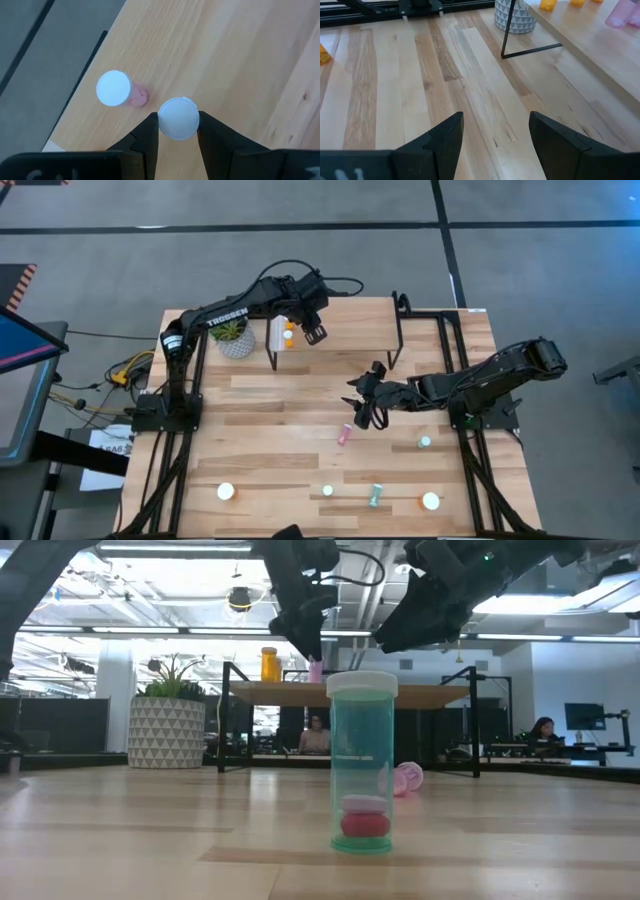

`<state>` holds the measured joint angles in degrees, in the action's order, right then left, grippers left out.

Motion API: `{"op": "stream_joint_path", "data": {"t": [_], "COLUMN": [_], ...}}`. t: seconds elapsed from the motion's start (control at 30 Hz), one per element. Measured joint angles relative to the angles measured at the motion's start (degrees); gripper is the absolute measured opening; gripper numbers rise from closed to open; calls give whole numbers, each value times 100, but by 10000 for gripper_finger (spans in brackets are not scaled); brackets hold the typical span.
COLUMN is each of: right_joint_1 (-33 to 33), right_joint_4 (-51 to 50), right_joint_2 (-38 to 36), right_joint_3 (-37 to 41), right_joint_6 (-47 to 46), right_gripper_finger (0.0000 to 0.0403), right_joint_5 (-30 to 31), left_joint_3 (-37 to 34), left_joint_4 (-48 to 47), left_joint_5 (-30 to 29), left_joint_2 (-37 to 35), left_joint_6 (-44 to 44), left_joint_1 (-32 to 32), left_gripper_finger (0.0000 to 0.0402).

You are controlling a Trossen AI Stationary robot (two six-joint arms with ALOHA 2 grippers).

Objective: Pick and place medicine bottles onto shelf by color
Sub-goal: Put the bottom pink pill bottle on the shelf aligned with the other pink pill bottle, then put the pink pill bottle on the shelf aligned with the other pink pill bottles

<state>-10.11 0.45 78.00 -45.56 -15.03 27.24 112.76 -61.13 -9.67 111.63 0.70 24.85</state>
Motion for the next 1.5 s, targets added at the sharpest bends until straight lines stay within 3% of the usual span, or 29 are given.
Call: {"op": "stream_joint_path", "data": {"t": [0.33,0.93,1.5], "right_joint_1": [2,2,2], "right_joint_4": [0,-2,-4], "right_joint_2": [0,0,0], "right_joint_3": [0,0,0], "right_joint_6": [-13,-7,-4], "right_gripper_finger": [249,249,249], "right_joint_5": [-2,-2,-10], "left_joint_3": [-186,-217,-206], "left_joint_4": [103,90,408], "left_joint_5": [19,40,130], "left_joint_2": [-24,8,-923], "left_joint_6": [-36,-55,248], "left_joint_1": [27,-38,-356], "left_gripper_finger": [108,183,195]}}
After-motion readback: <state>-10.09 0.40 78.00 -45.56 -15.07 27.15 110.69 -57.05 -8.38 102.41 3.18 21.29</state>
